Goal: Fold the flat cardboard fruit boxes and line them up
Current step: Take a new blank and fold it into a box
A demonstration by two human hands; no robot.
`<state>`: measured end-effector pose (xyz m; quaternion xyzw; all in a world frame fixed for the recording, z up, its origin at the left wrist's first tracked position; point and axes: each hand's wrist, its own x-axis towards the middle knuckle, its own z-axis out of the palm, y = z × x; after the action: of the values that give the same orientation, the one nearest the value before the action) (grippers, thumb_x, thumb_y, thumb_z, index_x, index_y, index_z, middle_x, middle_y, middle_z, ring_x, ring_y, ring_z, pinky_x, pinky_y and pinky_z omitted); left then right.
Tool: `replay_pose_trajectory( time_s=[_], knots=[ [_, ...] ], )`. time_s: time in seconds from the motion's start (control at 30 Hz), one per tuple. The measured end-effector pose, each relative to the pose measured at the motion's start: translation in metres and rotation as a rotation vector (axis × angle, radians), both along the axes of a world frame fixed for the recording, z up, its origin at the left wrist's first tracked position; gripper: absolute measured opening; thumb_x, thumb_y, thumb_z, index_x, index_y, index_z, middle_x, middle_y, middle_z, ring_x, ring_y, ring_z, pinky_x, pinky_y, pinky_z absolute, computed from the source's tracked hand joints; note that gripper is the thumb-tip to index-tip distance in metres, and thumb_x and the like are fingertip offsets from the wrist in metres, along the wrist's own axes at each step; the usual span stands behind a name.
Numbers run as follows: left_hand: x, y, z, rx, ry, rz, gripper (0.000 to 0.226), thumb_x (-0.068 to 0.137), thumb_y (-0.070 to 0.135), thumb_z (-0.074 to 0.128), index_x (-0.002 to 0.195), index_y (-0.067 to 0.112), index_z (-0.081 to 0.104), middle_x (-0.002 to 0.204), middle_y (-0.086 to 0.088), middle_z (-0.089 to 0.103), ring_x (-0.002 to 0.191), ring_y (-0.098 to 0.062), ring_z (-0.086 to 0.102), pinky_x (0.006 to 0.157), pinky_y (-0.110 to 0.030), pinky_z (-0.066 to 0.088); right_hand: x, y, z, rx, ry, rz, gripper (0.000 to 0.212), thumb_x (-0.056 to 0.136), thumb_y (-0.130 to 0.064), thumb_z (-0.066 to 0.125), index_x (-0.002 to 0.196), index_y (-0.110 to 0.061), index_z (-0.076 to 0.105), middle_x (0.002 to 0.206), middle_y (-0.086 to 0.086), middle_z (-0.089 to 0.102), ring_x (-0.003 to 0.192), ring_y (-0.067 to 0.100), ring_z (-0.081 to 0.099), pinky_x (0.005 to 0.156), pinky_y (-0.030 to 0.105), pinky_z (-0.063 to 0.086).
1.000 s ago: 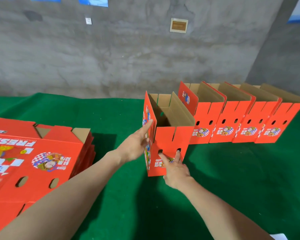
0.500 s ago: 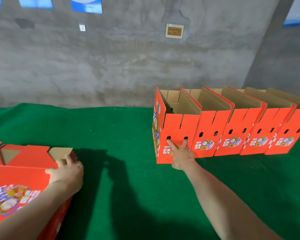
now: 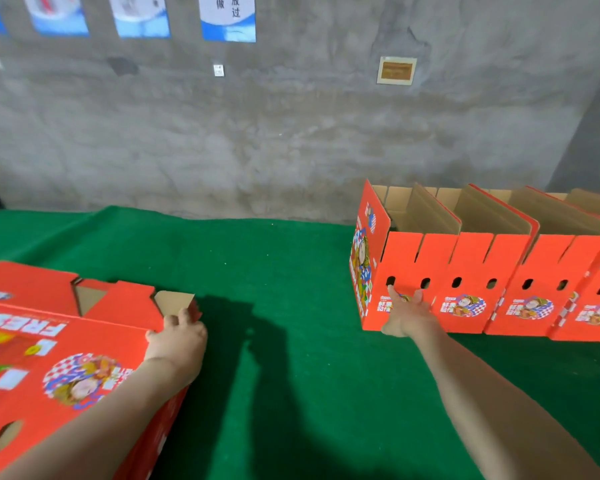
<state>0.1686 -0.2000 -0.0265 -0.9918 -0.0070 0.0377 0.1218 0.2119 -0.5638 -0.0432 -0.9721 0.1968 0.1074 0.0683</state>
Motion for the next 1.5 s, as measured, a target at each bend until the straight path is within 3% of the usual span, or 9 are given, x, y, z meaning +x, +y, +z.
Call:
replay_pose_trajectory(
  time_s=[0.27,0.47,0.6,0.67,0.73,0.83,1.13,1.37,1.5],
  knots=[
    [-0.020,0.043,0.008,-0.684,-0.222,-0.035,0.057,0.087,0.002,0.048,0.142,0.010,0.038,0.151,-0.017,0.030,0.141,-0.027,0.027,0.113,-0.028,0.025,-0.099,0.144,-0.051,0.401,-0.224,0.477,0.059,0.097,-0.023,0.050,0.149,-0.013,0.025,0.159,0.004,0.016,0.145,0.013,0.019,0.114,0.019,0.010],
    [-0.069,0.144,0.015,-0.327,-0.273,0.287,0.062,0.092,0.044,0.049,0.145,0.018,0.031,0.158,-0.005,0.015,0.147,-0.024,0.005,0.114,-0.057,0.009,-0.143,0.225,-0.044,0.656,-0.171,0.466,0.048,0.098,-0.024,0.049,0.144,-0.017,0.039,0.149,0.001,0.040,0.137,0.012,0.036,0.110,0.018,0.020],
    [-0.115,0.164,0.004,-0.321,-0.162,0.297,0.070,0.093,0.056,0.039,0.150,0.022,0.018,0.160,-0.001,0.005,0.147,-0.022,-0.001,0.115,-0.052,0.010,-0.167,0.270,-0.032,0.828,-0.064,0.420,0.041,0.099,-0.023,0.046,0.133,-0.001,0.050,0.136,0.014,0.054,0.125,0.021,0.051,0.101,0.024,0.034],
    [-0.138,0.149,-0.006,-0.334,-0.136,0.271,0.074,0.094,0.058,0.032,0.152,0.021,0.006,0.161,-0.002,-0.003,0.147,-0.023,-0.005,0.116,-0.049,0.007,-0.180,0.288,-0.030,0.922,-0.039,0.345,0.033,0.098,-0.028,0.042,0.097,-0.001,0.062,0.100,0.014,0.066,0.095,0.027,0.060,0.084,0.032,0.042],
    [-0.157,0.126,-0.012,-0.365,-0.125,0.259,0.076,0.093,0.059,0.032,0.152,0.021,0.002,0.160,-0.003,-0.009,0.147,-0.023,-0.009,0.117,-0.049,0.004,-0.189,0.296,-0.025,1.083,0.010,0.197,0.033,0.098,-0.036,0.041,0.075,-0.015,0.050,0.074,0.001,0.051,0.067,0.016,0.047,0.068,0.028,0.038],
    [-0.183,0.093,-0.019,-0.453,-0.082,0.213,0.081,0.090,0.058,0.042,0.152,0.021,0.006,0.160,0.000,-0.011,0.147,-0.022,-0.011,0.116,-0.048,0.000,-0.199,0.287,-0.016,1.379,0.056,-0.102,0.025,0.097,-0.034,0.051,0.089,-0.012,0.062,0.084,0.007,0.067,0.066,0.015,0.059,0.058,0.024,0.047],
    [-0.212,0.034,0.023,-0.673,-0.129,-0.026,0.073,0.092,0.050,0.048,0.150,0.021,0.017,0.160,0.004,0.004,0.147,-0.015,-0.002,0.117,-0.043,0.002,-0.229,0.233,0.029,1.719,-0.341,-0.456,0.031,0.086,-0.004,0.066,0.116,0.000,0.059,0.107,0.026,0.066,0.092,0.037,0.064,0.080,0.045,0.051],
    [-0.232,-0.020,0.108,-1.071,-0.291,-0.414,0.059,0.092,0.033,0.058,0.143,0.012,0.038,0.154,-0.004,0.029,0.141,-0.011,0.027,0.112,-0.020,0.021,-0.256,0.196,0.098,1.786,-0.968,-0.183,0.027,0.090,0.001,0.058,0.115,-0.009,0.061,0.093,0.001,0.074,0.083,0.017,0.070,0.075,0.033,0.055],
    [-0.258,-0.063,0.157,-1.369,-0.359,-0.604,0.059,0.084,0.036,0.069,0.135,0.016,0.047,0.122,0.020,0.049,0.103,0.028,0.040,0.088,0.004,0.027,-0.290,0.199,0.122,1.477,-1.323,0.040,0.025,0.091,0.001,0.057,0.102,-0.019,0.064,0.098,-0.008,0.072,0.092,0.010,0.065,0.085,0.025,0.050]
  ],
)
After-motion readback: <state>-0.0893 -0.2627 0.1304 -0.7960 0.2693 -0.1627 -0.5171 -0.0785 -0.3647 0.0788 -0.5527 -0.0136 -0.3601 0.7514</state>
